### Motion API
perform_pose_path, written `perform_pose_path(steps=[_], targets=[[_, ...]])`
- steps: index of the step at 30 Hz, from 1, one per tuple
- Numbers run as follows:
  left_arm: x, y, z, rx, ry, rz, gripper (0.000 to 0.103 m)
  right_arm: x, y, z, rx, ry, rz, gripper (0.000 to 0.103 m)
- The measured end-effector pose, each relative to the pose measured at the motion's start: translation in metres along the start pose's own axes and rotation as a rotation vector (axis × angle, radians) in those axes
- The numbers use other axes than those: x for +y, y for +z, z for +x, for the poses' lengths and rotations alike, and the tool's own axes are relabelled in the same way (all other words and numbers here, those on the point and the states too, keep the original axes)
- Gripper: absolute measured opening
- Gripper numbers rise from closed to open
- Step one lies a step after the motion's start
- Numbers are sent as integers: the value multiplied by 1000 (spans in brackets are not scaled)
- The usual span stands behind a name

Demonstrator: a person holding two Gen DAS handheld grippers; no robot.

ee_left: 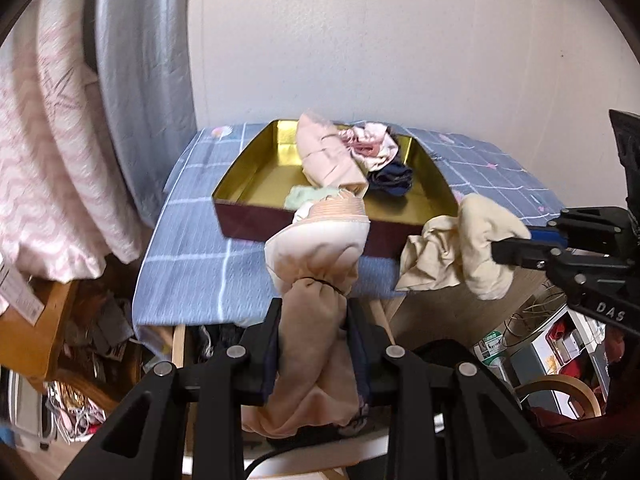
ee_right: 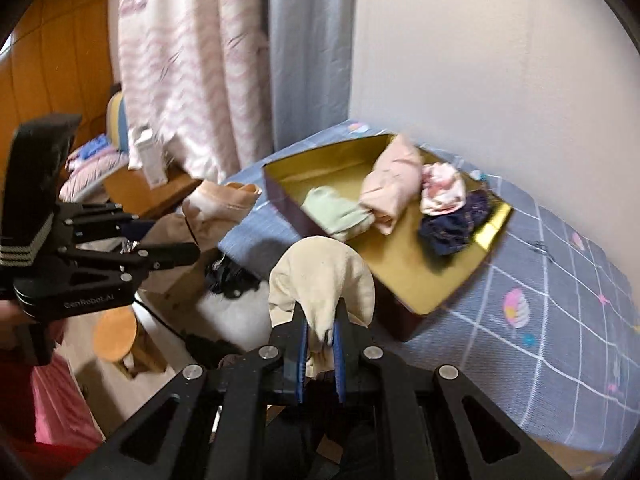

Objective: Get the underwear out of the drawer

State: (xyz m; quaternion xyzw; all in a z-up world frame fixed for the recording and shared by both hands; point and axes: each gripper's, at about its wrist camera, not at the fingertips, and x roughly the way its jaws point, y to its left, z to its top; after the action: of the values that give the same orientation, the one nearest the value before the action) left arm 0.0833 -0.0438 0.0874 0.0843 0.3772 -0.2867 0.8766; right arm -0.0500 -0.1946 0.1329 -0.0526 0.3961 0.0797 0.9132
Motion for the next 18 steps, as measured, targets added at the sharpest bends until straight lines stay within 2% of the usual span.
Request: perform_pose_path(steps=[6,13,18], targets=[[3,28,10,-13,-2,19,30,-20,10,-11,-55,-33,73,11],[20,67,41,14,20,35,30,-46,25,9,-83,-71,163,11],[39,90,77,57,14,21,30,-59,31,29,-68,-110,216,11]])
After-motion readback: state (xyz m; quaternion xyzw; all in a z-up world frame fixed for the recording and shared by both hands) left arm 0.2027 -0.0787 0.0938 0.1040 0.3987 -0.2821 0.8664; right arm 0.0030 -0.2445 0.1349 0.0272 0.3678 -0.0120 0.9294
